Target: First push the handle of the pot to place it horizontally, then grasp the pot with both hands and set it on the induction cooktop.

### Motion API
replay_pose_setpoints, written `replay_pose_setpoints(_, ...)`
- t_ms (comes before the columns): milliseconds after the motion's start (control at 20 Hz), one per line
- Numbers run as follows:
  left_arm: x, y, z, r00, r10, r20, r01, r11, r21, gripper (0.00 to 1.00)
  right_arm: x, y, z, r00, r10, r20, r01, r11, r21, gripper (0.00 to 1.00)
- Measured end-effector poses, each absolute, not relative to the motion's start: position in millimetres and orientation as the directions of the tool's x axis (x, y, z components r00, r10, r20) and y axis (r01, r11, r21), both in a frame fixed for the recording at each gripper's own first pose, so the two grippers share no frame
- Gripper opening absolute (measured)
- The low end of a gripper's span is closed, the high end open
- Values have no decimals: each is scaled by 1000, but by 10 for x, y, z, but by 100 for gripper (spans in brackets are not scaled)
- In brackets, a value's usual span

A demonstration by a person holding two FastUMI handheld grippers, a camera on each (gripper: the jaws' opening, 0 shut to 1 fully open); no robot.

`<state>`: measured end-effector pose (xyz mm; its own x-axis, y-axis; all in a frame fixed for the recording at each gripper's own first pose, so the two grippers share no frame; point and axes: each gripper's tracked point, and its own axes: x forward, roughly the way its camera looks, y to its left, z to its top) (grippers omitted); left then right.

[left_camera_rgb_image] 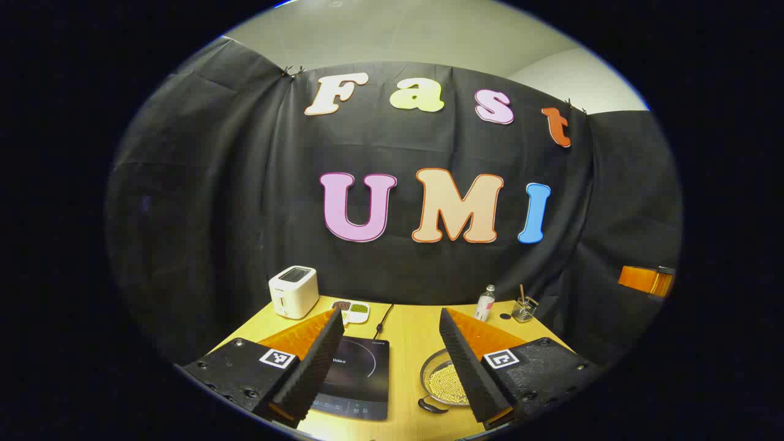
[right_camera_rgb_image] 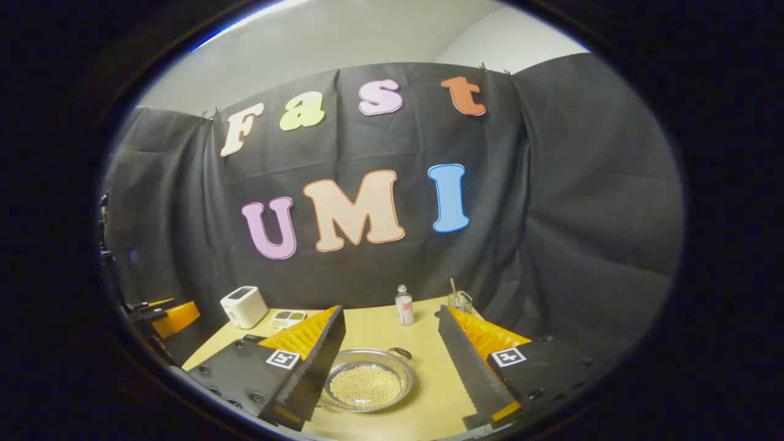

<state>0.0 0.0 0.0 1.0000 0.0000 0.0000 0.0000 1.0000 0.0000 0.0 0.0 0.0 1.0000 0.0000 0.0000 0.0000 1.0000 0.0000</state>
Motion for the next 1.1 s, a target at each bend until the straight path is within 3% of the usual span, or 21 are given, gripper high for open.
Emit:
replay_pose_setpoints(100,-8,28,-6,1000,7,-2,-6,1000,11,96,-3,-9,-7,1000,-4,-5,4,1000,0,92)
replay_pose_setpoints(250,-18,23,-24,1000,6,-5,-5,1000,22,93,-14,2,-31,1000,-4,-10,4,1000,3,93)
replay_pose_setpoints(300,-25,20,-29,1000,6,-4,-6,1000,20,92,-14,6,-55,1000,-4,-14,4,1000,2,97)
replay_pose_setpoints(450,-27,21,-37,1000,10,-5,-10,1000,16,96,-23,10,-103,1000,-1,-28,1,1000,1,92)
replay_pose_setpoints(500,-28,17,-46,1000,9,-5,-9,1000,17,92,-20,14,-126,1000,-1,-31,1,1000,3,92)
replay_pose_setpoints(1100,-92,11,-115,1000,4,-13,-4,1000,31,96,-17,48,-231,998,16,-60,-15,1000,15,92)
